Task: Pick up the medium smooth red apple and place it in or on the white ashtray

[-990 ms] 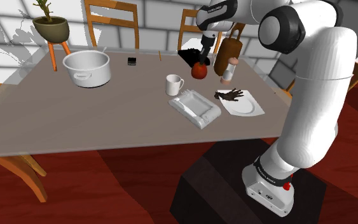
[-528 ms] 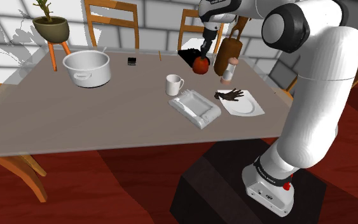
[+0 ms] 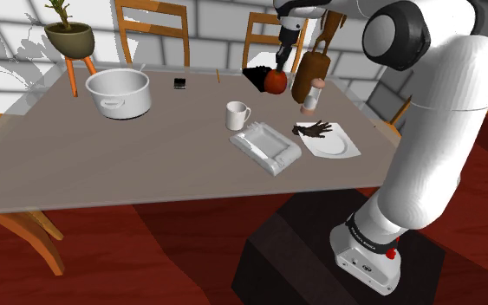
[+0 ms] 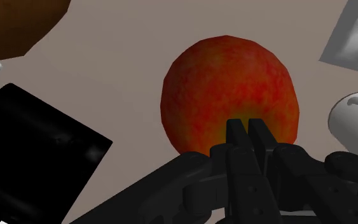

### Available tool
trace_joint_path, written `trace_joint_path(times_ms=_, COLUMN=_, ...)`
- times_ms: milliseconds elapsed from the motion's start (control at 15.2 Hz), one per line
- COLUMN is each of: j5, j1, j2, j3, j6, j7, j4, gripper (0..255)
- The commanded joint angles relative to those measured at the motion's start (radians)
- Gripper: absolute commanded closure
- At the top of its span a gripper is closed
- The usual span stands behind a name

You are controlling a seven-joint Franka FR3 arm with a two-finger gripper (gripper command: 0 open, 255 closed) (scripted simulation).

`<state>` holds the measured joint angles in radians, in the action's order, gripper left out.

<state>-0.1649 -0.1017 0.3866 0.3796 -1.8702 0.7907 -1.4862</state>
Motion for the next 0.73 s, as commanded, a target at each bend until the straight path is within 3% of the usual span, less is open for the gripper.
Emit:
trace_joint_path(times_ms=0, j5=0.023, j1=0.028, j2=-0.065, j3=0.002, j6=-0.013, j7=-0.023, j4=-0.073, gripper=255)
trace_joint_path(times_ms=660, j5=0.172, j1=0.158, j2=-0.445, j3=-0.048, j6=-0.05, j7=-0.228, j4=-0.46, gripper=255)
